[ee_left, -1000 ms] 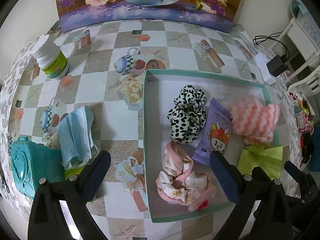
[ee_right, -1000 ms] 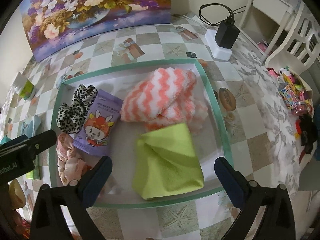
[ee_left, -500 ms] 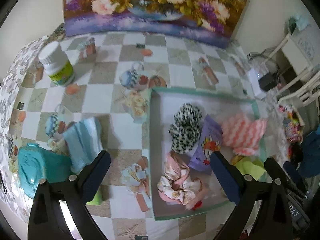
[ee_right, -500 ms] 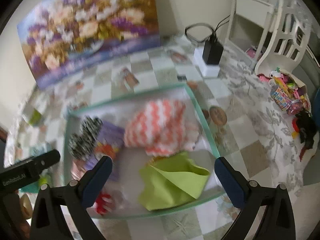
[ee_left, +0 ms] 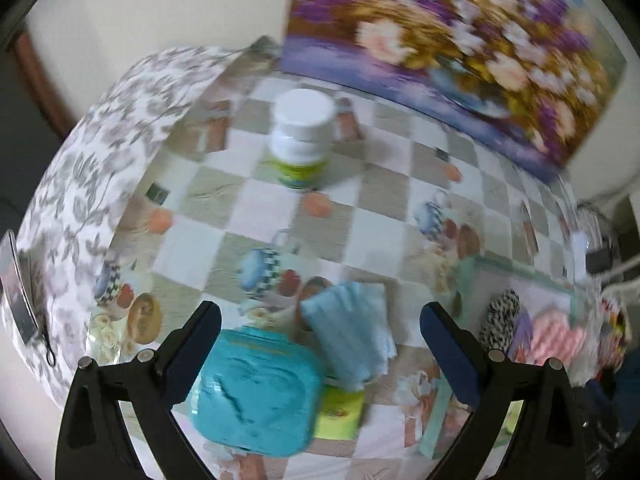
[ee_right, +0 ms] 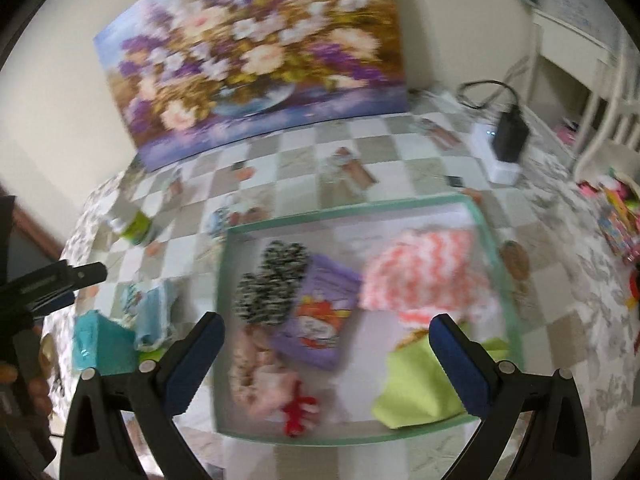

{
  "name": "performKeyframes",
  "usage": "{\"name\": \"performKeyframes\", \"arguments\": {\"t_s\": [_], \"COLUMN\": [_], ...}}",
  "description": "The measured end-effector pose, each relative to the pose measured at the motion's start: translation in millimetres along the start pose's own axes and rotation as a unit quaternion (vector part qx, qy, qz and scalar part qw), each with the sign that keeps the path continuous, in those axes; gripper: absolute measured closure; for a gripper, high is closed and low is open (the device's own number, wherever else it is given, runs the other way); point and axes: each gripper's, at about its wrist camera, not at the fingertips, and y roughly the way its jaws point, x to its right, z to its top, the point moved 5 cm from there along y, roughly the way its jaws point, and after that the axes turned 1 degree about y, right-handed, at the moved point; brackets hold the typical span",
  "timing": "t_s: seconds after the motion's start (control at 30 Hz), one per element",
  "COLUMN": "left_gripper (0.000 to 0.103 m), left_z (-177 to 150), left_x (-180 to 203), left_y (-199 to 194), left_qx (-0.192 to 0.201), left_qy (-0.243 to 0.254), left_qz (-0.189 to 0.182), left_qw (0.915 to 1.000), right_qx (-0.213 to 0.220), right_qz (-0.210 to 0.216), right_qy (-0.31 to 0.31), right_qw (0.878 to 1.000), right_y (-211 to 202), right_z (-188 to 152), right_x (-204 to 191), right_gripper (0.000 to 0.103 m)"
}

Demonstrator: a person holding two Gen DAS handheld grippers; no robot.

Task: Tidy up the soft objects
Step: 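Move the right tool to the blue face mask and grasp it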

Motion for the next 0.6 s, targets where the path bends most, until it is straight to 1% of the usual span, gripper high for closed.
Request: {"name": "performKeyframes", "arguments": {"t_s": [0.1,0.23,0.37,0.5,0.6], "left_gripper": [0.003,0.003,0.003,0.003,0.003], "left_z": [1,1,5,6,6], "left_x": [-17,-32,-45,-64,-74], "left_y": [1,5,12,28,46], "left_qx": [-0.004,-0.012,-0.017,-0.033,-0.053], "left_qy": [-0.028,-0.050,-0.064,-0.086,-0.106], "left_qz": [-0.019,-0.028,-0.021,-0.006,-0.009], "left_qw": [0.9994,0.9983,0.9976,0.9958,0.9929], "right_qx": [-0.014,-0.041,-0.075,-0.106,-0.131], "right_qz": [0.028,0.052,0.057,0.061,0.072], "right_qy": [-0.011,-0.052,-0.112,-0.146,-0.155], "right_qw": [0.999,0.996,0.989,0.982,0.976], "right_y": [5,23,51,79,100], "right_z": [5,8,1,-7,-11], "right_x": [-27,-75,-125,-154,-168], "right_gripper": [0.000,0.000,0.000,0.000,0.000]}}
